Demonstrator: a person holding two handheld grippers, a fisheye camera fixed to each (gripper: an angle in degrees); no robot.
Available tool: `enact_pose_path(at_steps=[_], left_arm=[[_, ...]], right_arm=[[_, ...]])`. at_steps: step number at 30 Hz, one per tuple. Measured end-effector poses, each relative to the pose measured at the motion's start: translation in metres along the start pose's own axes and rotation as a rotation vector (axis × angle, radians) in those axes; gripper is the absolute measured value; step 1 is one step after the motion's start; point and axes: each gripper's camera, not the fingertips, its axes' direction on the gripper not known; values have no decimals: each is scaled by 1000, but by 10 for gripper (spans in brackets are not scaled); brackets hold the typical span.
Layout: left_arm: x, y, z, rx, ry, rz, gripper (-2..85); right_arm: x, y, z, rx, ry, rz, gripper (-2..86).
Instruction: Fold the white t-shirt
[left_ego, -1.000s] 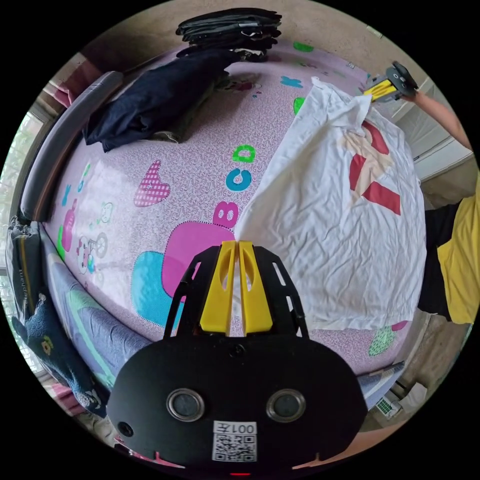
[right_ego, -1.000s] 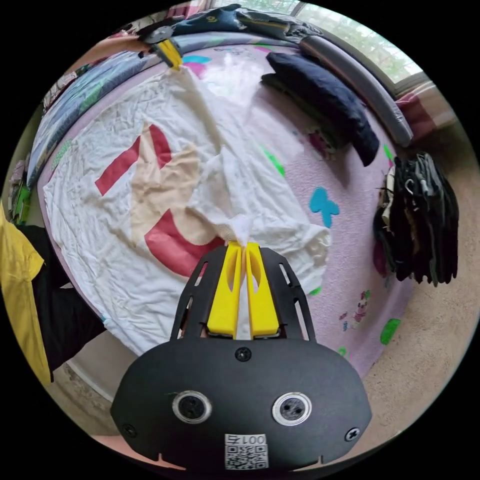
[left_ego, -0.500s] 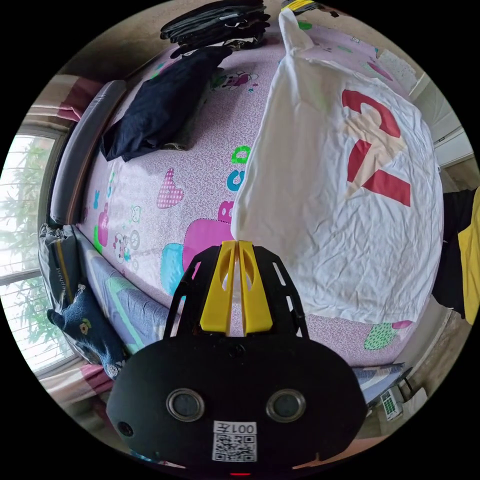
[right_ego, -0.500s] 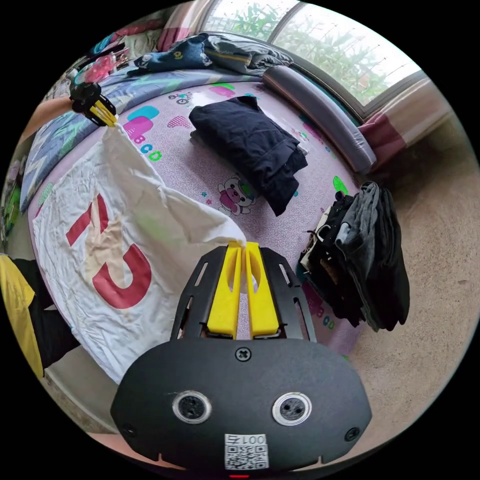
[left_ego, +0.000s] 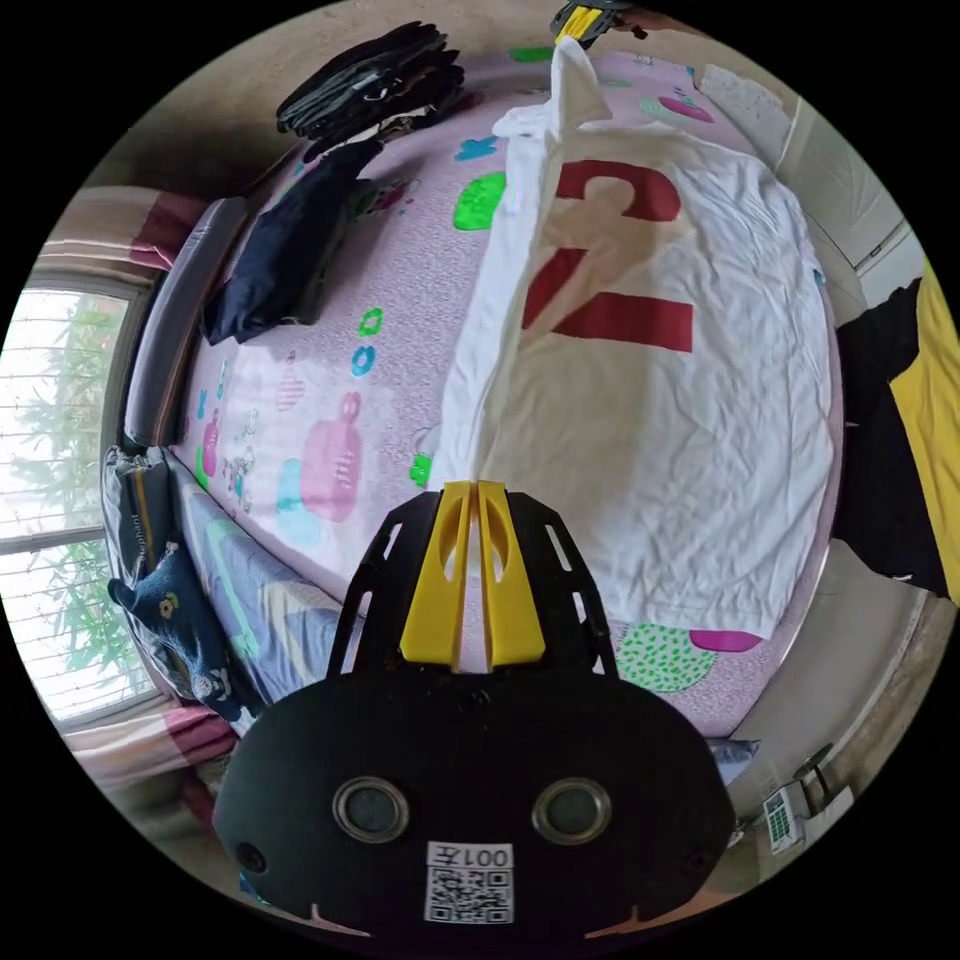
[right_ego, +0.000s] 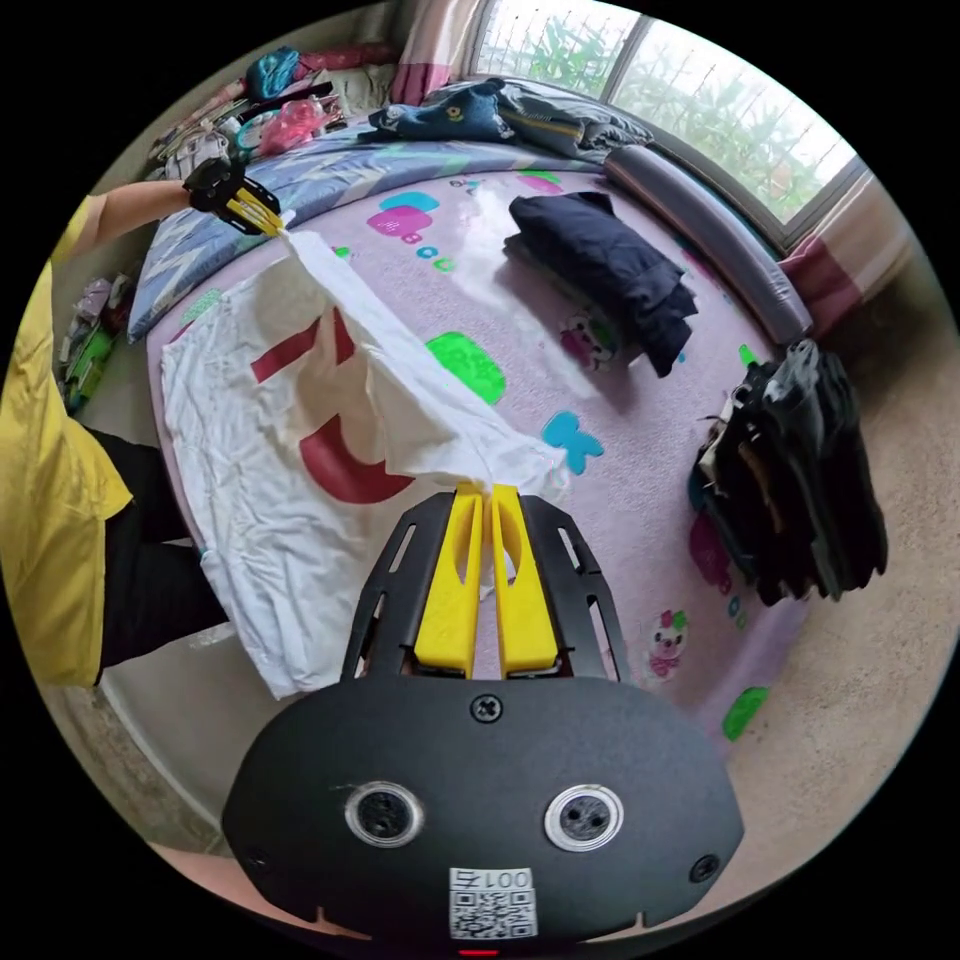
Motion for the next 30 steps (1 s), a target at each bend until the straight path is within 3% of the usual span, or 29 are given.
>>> enact_pose_path(at_steps=[6, 12, 20, 30], left_arm=[[38, -4, 35, -83, 68, 0, -17], [23, 3, 10, -52, 53, -37, -16], [18, 7, 79, -146, 201, -64, -16], [-30, 43, 116, -85, 401, -237, -14]], right_arm=[[-8, 40, 61, -62, -71, 24, 7], [2, 73, 53, 30, -166, 108, 7], [-2, 114, 124, -12, -265, 238, 7], [5, 139, 147, -3, -294, 266, 9]])
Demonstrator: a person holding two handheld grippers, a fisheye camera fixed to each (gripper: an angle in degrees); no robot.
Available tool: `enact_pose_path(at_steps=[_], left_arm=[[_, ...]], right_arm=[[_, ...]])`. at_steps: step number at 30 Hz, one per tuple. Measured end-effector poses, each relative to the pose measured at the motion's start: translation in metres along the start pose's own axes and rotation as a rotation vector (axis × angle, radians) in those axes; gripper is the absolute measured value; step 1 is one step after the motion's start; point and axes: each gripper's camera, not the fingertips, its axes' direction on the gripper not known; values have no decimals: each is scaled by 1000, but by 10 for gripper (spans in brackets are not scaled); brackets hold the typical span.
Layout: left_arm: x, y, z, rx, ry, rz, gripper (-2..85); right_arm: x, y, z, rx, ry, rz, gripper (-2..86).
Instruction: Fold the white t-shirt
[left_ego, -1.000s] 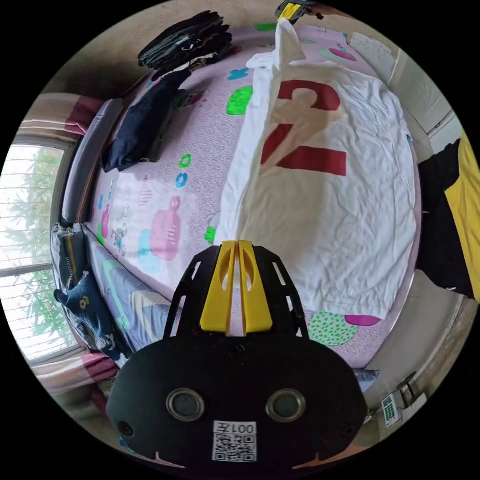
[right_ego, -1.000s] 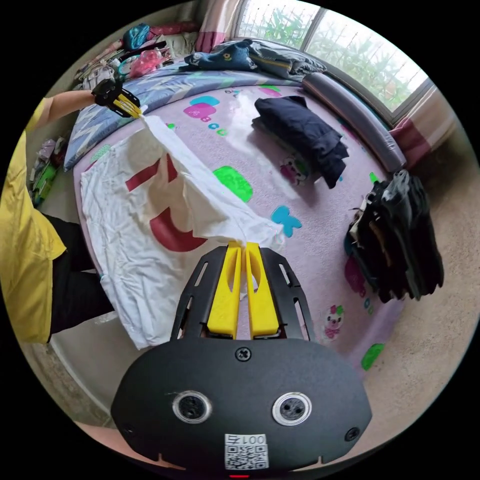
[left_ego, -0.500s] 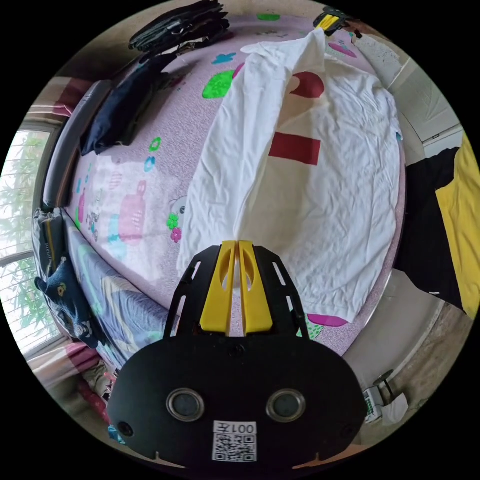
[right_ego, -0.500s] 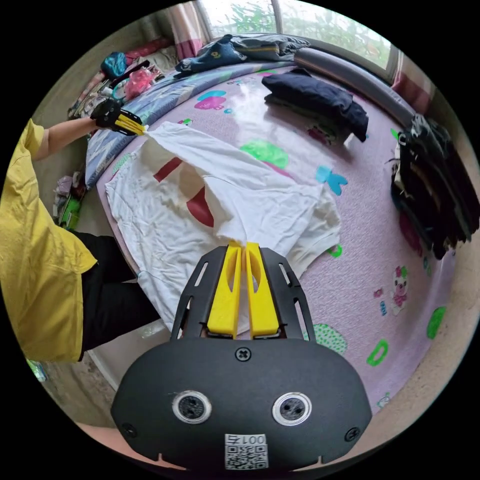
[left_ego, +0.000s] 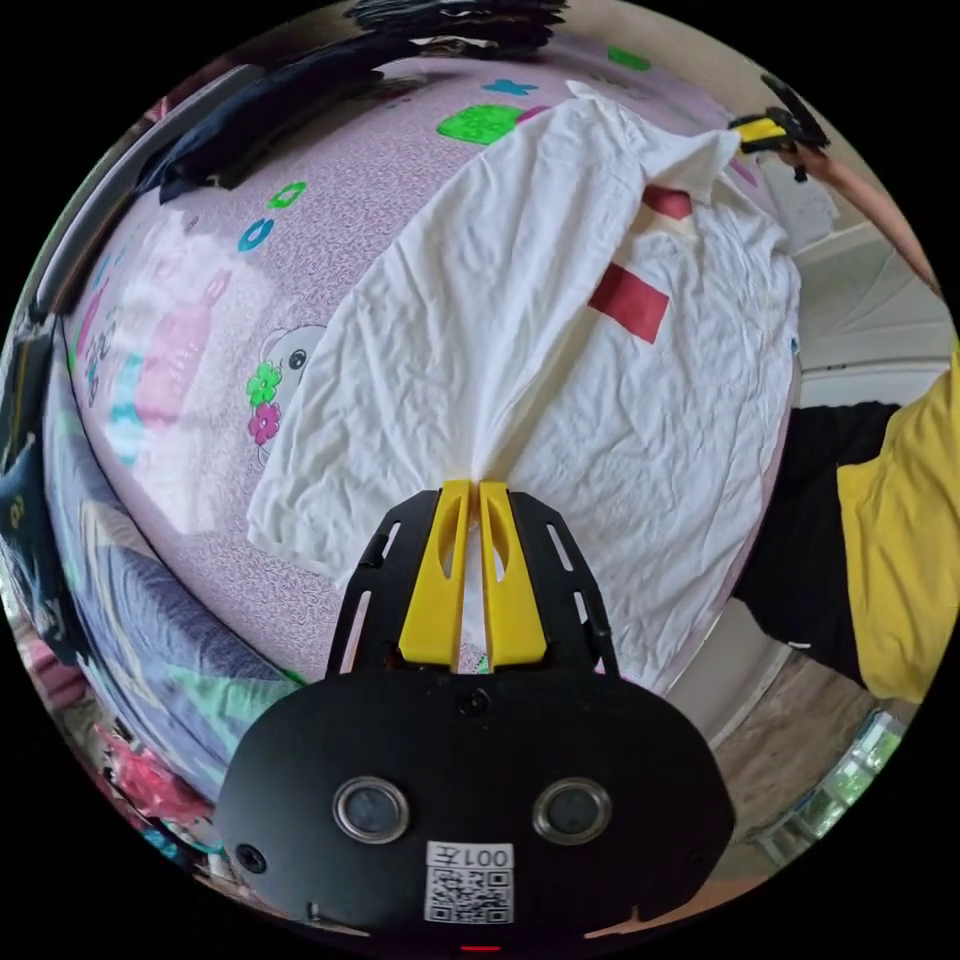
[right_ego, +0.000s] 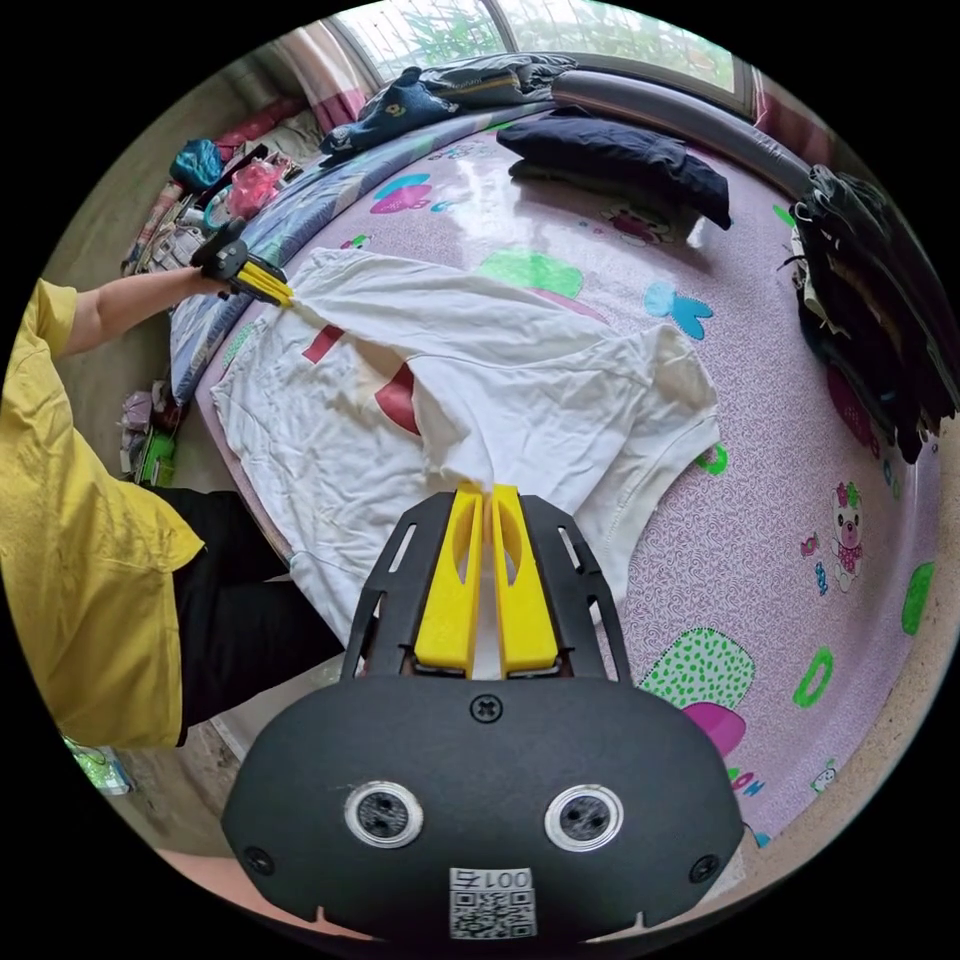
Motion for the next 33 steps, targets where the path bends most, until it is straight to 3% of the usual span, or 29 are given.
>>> enact_pose_path(at_steps=[10, 14, 17, 22, 27, 31, 33], left_arm=[[-73, 52, -1, 188, 227, -196, -14], [-86, 60, 8, 187, 263, -196, -13], [-98, 65, 16, 176, 340, -205, -14], [-121, 84, 21, 247, 454, -277, -14], [-138, 108, 22, 371, 570, -369, -14], [-139, 123, 25, 441, 695, -409, -14], [-138, 127, 26, 461, 701, -429, -14]], right_arm=[[1, 20, 13, 16, -43, 19, 22], [-4, 28, 37, -89, -143, -4, 56], [4, 31, 32, -26, -216, 14, 65], [41, 31, 10, 153, -190, 179, 68], [100, 11, 26, 285, -149, 477, 81], [119, -11, 60, 263, -205, 563, 77], [119, -23, 74, 251, -249, 580, 33]])
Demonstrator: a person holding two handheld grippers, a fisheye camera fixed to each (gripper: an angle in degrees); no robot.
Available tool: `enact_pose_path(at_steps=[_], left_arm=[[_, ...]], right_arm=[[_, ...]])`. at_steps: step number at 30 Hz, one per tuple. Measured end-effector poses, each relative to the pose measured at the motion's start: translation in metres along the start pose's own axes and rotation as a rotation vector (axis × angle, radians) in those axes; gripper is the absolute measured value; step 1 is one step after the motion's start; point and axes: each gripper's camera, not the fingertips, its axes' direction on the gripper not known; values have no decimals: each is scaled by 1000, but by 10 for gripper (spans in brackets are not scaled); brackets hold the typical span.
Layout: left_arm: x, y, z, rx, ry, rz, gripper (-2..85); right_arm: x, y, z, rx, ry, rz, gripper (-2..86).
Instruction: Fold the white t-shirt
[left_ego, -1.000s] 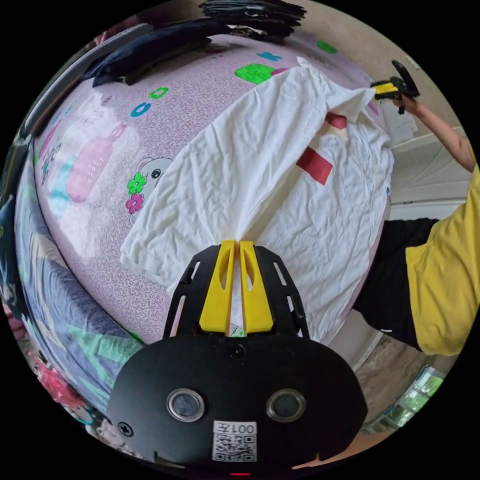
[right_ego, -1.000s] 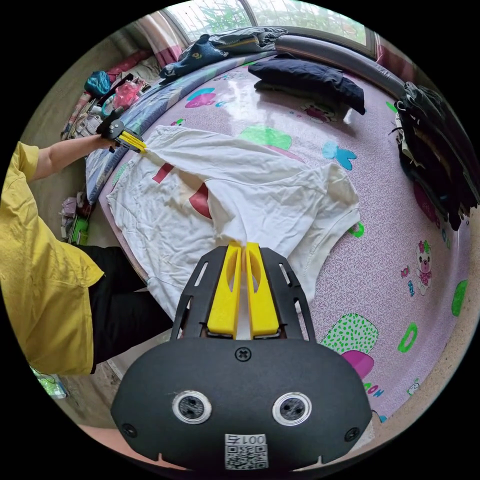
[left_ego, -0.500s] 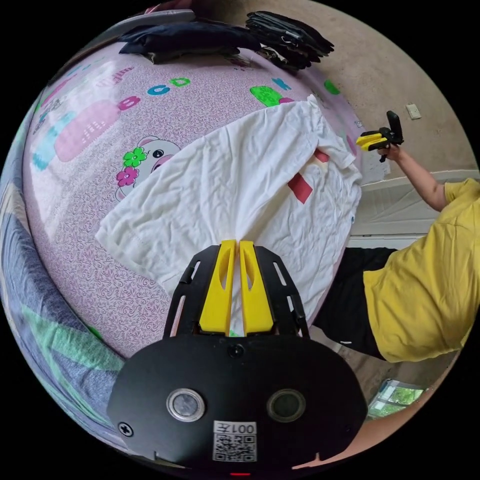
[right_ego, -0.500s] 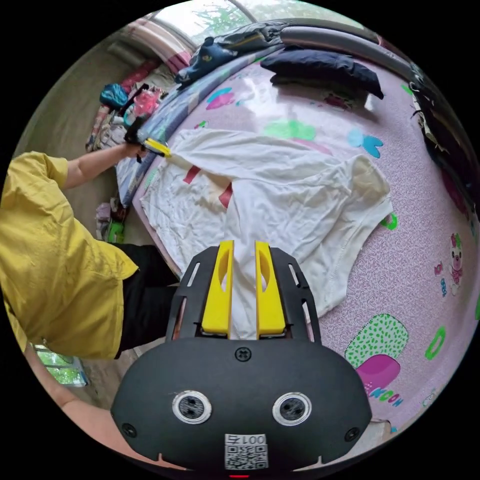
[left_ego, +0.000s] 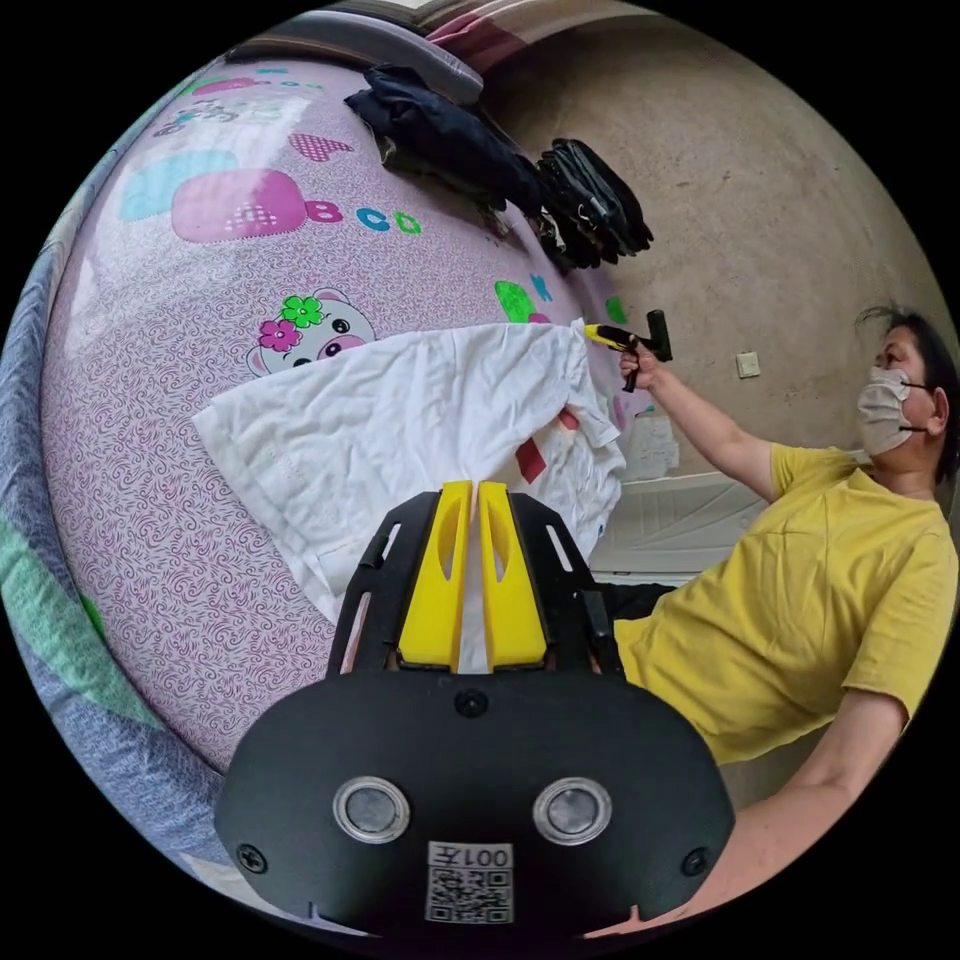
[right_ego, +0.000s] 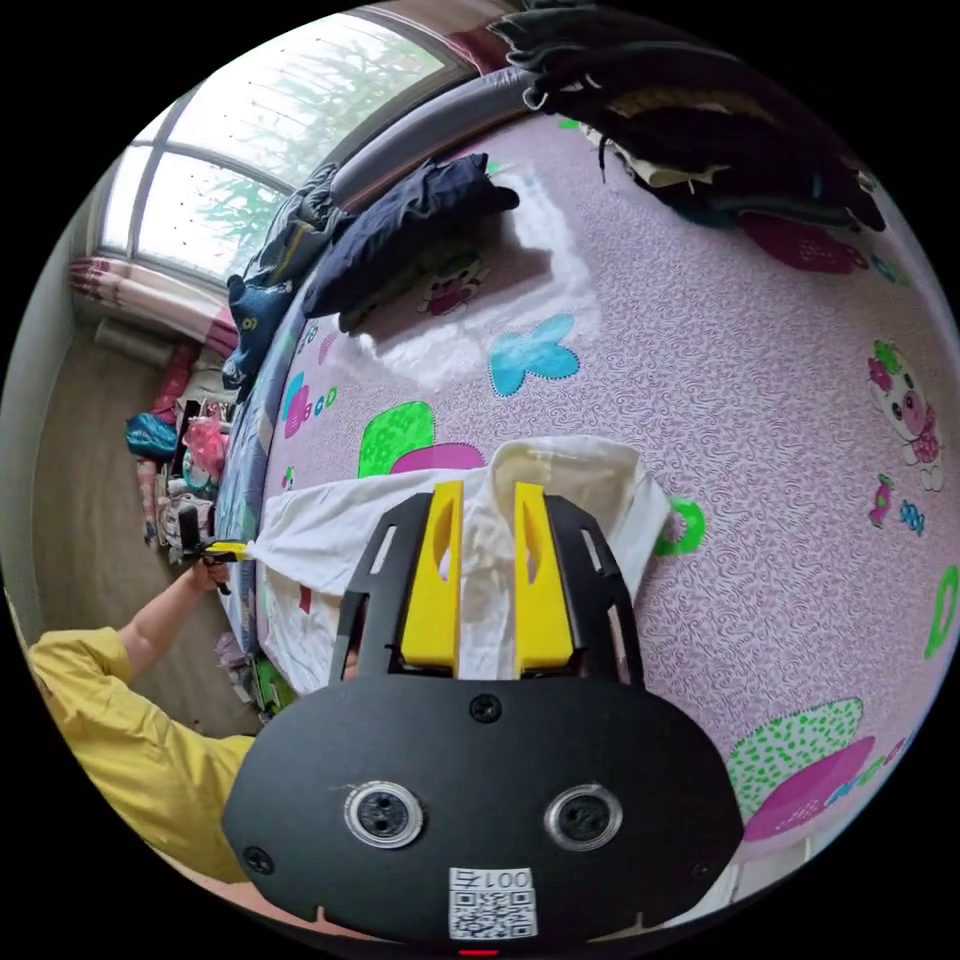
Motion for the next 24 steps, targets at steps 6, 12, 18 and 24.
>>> enact_pose_path(at_steps=[6, 12, 18, 24], left_arm=[[29, 1, 12, -40, -305, 122, -16], [87, 9, 78, -342, -710, 463, -16], [92, 44, 93, -391, -693, 402, -16], [78, 69, 73, -217, -742, 191, -16]], right_arm=[[-5, 28, -11, 32, 149, 149, 12], [10, 67, -12, 9, 71, 324, 21], [-29, 101, -54, 173, 114, 270, 35], [-165, 151, -21, -90, 144, -218, 90]])
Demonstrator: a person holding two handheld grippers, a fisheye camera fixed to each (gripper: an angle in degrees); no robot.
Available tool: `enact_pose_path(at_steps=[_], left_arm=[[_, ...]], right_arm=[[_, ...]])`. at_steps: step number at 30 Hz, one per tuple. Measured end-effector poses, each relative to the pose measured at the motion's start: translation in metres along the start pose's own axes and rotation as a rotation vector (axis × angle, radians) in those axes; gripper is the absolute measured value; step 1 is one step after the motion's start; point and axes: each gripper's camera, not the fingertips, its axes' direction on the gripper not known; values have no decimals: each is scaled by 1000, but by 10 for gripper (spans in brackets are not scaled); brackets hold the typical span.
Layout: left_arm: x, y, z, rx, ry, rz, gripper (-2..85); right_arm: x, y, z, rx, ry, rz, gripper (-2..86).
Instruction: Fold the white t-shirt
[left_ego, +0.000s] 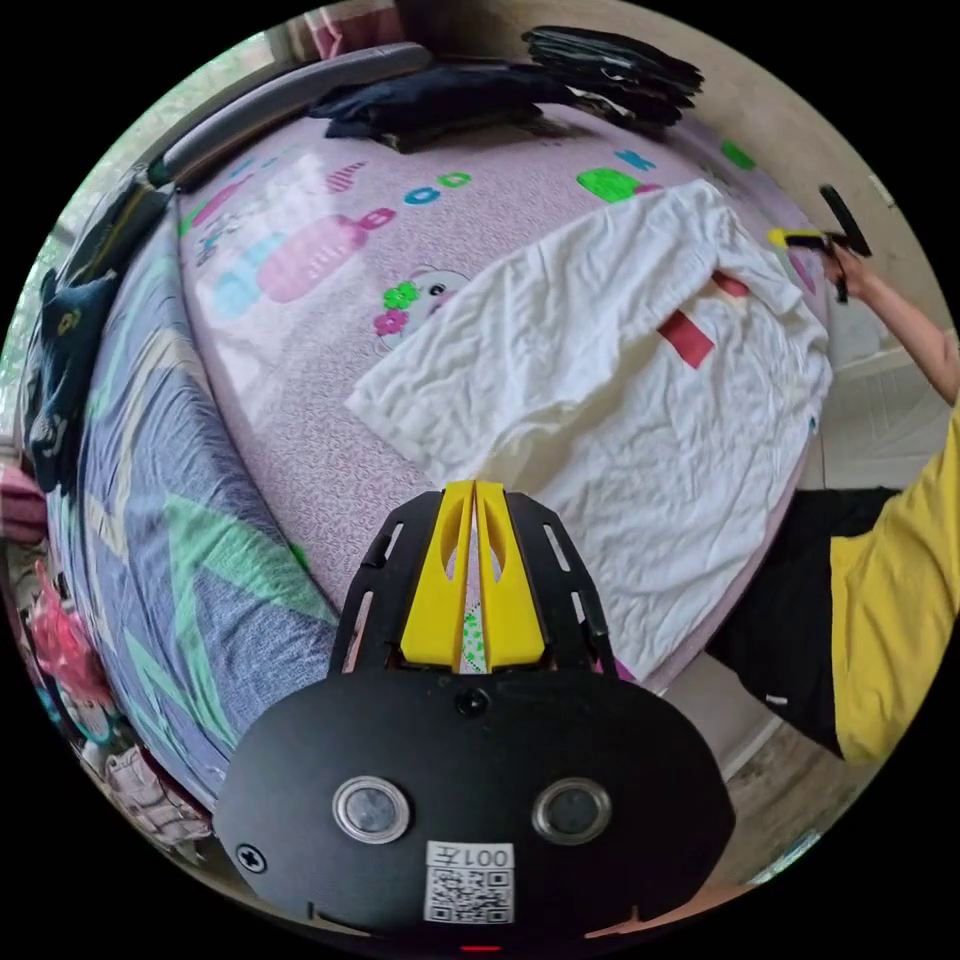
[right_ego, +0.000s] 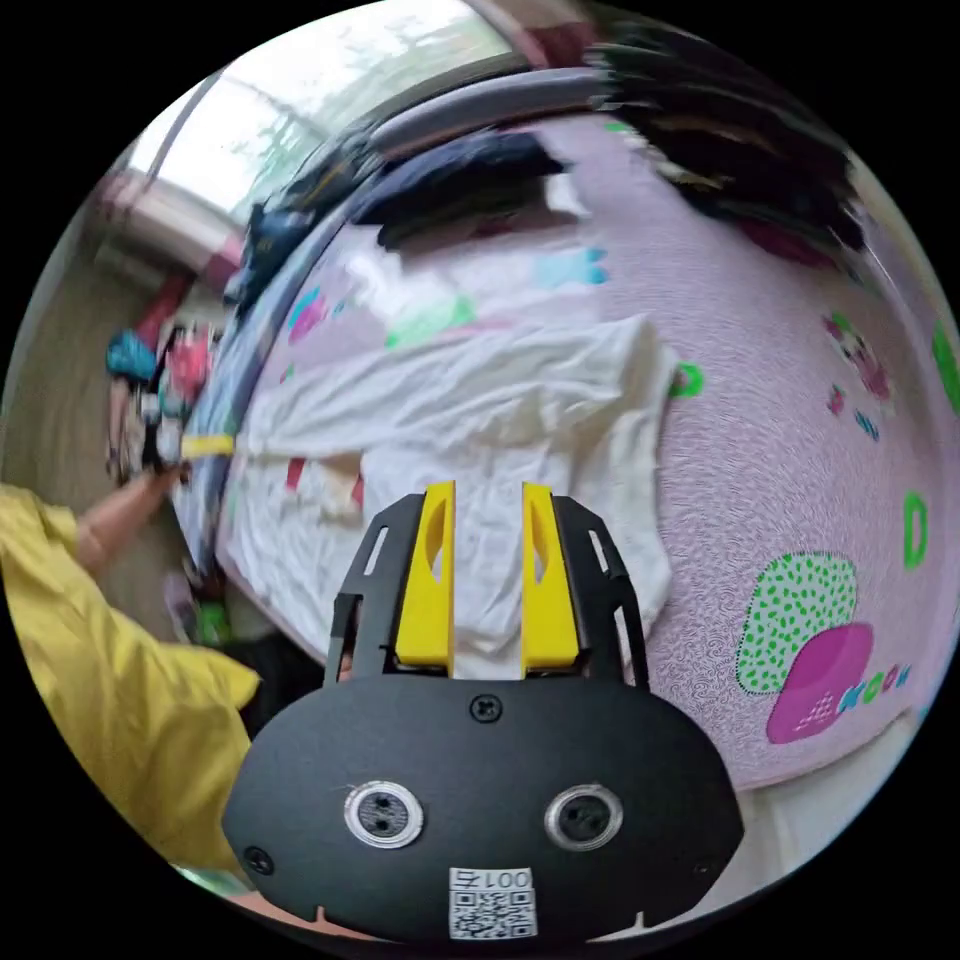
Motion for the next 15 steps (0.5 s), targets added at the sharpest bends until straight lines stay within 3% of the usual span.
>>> enact_pose_path(at_steps=[6, 8, 12, 15], left_arm=[[34, -16, 13, 59, -218, 48, -16], [41, -23, 21, 71, -265, 52, -16], [45, -26, 26, 92, -230, 34, -16], [49, -20, 21, 121, -207, 5, -16]], right_arm=[[-138, 24, 17, -6, 278, -461, 32], [-151, 19, 24, 4, 283, -477, 18], [-152, 12, 67, -182, 256, -425, 5], [-153, 16, 53, -157, 228, -395, 3]])
